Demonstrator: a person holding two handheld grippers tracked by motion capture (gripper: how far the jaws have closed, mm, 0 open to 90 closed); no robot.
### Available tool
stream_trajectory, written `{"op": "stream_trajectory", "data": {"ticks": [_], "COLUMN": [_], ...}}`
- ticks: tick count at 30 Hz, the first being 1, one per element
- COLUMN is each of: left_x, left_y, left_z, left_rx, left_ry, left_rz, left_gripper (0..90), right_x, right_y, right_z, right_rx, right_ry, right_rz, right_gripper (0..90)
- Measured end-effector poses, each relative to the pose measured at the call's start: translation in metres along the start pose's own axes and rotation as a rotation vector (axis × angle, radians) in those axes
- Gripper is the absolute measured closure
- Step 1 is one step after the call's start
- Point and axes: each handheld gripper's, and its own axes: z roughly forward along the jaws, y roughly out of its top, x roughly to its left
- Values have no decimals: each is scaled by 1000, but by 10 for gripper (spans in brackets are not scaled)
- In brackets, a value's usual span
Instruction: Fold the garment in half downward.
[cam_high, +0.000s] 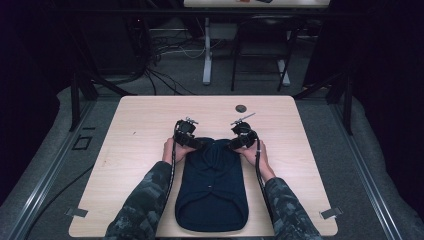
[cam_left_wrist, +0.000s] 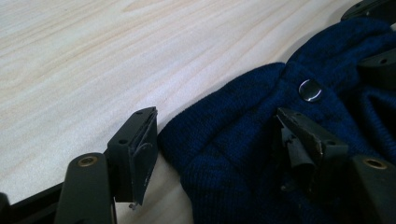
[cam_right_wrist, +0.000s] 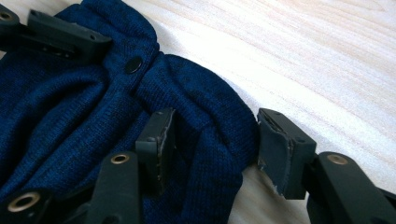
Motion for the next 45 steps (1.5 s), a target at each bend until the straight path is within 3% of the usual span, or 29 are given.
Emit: {"op": "stream_trajectory", "data": {"ticks": [9, 19, 27, 35, 41, 45], "left_x": [-7, -11, -9, -9, -14, -15], "left_y": [-2, -7, -9, -8, -5, -3], "left_z": [1, -1, -3, -5, -16, -25], "left_rx": [3, -33, -39, -31, -46, -72], "left_ry": [43, 13, -26, -37, -28, -38], "left_rz": [36, 37, 37, 36, 81, 89], "left_gripper": [341, 502, 606, 661, 661, 656], "right_x": [10, 12, 11, 11, 15, 19], "right_y": [1, 0, -7, -6, -5, -3], "right_z": [1, 1, 2, -1, -10, -19], "right_rx": [28, 27, -31, -34, -56, -86], "right_ry": [-23, -23, -6, -6, -5, -12], "right_rz": [-52, -63, -63, -96, -135, -165], "right_gripper": [578, 640, 681, 692, 693, 693]}}
